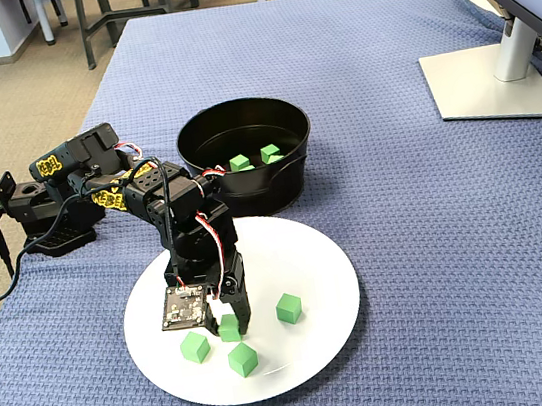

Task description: Pick up the green cubes from the white plate and place them in the black recipient

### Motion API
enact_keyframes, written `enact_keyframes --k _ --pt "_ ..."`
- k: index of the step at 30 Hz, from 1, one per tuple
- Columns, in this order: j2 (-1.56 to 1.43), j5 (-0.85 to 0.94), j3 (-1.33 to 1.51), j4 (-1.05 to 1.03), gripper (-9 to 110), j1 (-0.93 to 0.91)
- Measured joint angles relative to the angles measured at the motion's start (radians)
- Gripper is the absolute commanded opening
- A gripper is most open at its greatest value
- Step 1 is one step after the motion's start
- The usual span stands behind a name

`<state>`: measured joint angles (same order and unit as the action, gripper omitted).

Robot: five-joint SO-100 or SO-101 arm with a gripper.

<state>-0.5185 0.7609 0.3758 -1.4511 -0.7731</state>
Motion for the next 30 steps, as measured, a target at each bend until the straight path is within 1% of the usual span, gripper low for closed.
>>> enact_keyframes --k 8,11,16,21,25,30 --pt "-0.002 -0.003 0.005 0.006 0 0.000" --pt "-0.046 -0.040 0.058 0.006 0 0.000" --pt "-0.261 -0.129 0.183 -0.021 0 0.000" --pt "-0.565 -0.224 0.396 0.002 0 0.012" --pt "-0.836 -0.281 0.589 0.034 0 0.112" --pt "-1.094 -0.390 0.746 0.038 0 0.368"
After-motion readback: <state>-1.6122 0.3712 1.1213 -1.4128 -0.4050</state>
